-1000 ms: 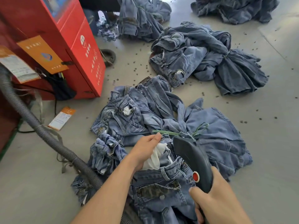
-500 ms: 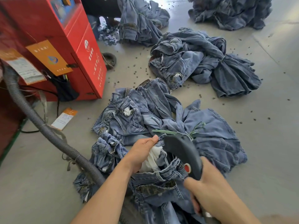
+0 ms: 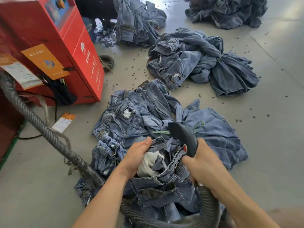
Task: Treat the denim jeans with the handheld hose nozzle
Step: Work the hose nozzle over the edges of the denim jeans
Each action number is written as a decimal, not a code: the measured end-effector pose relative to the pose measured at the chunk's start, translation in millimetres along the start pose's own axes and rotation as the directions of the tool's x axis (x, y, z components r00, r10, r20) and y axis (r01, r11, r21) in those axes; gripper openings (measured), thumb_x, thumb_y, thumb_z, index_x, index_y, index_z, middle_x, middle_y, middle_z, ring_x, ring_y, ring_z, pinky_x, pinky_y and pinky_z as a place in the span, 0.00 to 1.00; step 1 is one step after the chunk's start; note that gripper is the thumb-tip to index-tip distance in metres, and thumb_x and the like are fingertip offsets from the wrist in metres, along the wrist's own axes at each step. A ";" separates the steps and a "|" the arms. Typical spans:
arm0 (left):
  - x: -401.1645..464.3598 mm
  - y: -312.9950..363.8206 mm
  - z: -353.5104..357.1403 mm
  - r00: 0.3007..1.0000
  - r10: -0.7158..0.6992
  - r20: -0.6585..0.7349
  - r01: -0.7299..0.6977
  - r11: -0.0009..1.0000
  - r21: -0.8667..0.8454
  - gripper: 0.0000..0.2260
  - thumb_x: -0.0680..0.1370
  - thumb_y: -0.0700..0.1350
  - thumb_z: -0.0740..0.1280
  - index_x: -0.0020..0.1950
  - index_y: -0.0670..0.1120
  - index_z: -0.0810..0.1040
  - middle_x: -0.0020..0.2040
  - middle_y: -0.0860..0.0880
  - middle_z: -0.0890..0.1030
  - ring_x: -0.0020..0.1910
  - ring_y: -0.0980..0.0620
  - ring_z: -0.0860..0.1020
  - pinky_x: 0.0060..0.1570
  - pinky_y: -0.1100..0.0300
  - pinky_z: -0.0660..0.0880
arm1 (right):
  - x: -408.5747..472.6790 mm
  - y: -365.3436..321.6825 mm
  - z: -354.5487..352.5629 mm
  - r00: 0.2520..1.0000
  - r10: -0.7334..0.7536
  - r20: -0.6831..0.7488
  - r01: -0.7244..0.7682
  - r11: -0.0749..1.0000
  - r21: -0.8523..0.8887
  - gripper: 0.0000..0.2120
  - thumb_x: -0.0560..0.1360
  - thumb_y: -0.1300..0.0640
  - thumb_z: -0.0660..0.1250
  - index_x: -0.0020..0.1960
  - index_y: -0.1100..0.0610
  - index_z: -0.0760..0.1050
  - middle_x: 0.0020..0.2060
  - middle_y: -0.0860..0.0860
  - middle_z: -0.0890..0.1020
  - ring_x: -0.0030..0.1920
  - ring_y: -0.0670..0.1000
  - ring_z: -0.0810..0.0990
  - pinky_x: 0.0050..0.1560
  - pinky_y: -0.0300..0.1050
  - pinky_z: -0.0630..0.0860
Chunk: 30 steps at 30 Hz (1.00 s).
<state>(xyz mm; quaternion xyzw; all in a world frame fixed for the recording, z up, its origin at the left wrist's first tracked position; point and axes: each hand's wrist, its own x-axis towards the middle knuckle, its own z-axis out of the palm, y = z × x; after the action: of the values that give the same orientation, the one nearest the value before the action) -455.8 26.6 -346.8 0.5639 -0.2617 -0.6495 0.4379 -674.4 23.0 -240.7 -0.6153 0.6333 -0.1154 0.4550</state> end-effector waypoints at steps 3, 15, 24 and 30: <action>4.5 1.6 -3.4 1.000 0.014 -0.005 -0.014 0.999 -0.043 0.20 0.78 0.55 0.66 0.53 0.40 0.87 0.49 0.41 0.87 0.42 0.50 0.86 0.45 0.58 0.81 | -16.6 8.4 -6.1 0.999 0.038 -0.021 -0.036 0.997 0.074 0.11 0.70 0.56 0.67 0.46 0.45 0.66 0.27 0.53 0.78 0.21 0.55 0.77 0.22 0.48 0.75; 10.0 -6.3 -8.8 0.989 -0.055 -0.140 0.040 0.993 -0.107 0.19 0.85 0.51 0.63 0.52 0.39 0.87 0.52 0.35 0.86 0.47 0.42 0.84 0.55 0.48 0.78 | -14.7 8.4 12.4 0.997 0.037 0.070 -0.042 0.996 0.081 0.10 0.69 0.56 0.66 0.46 0.47 0.66 0.26 0.51 0.77 0.22 0.53 0.76 0.23 0.47 0.73; 9.6 -11.7 -12.9 0.980 -0.113 -0.164 0.082 0.979 -0.185 0.21 0.86 0.51 0.62 0.56 0.34 0.84 0.55 0.32 0.84 0.57 0.32 0.81 0.67 0.33 0.73 | 6.9 1.2 13.1 0.996 0.010 0.086 -0.021 0.991 0.132 0.10 0.73 0.60 0.65 0.52 0.51 0.68 0.30 0.57 0.79 0.22 0.55 0.77 0.28 0.55 0.79; 9.6 -12.6 -3.5 0.983 -0.115 -0.141 0.086 0.977 -0.197 0.20 0.86 0.51 0.61 0.56 0.37 0.85 0.57 0.33 0.84 0.56 0.36 0.83 0.64 0.40 0.76 | 3.5 0.8 38.0 0.990 -0.023 0.142 0.026 1.000 -0.015 0.09 0.73 0.56 0.67 0.50 0.51 0.68 0.35 0.54 0.79 0.28 0.54 0.78 0.31 0.49 0.76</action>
<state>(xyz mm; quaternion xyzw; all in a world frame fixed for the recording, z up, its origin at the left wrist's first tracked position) -455.7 24.9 -363.0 0.5799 -0.1356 -0.6479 0.4749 -647.0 35.8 -264.0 -0.6335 0.5927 -0.0716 0.4921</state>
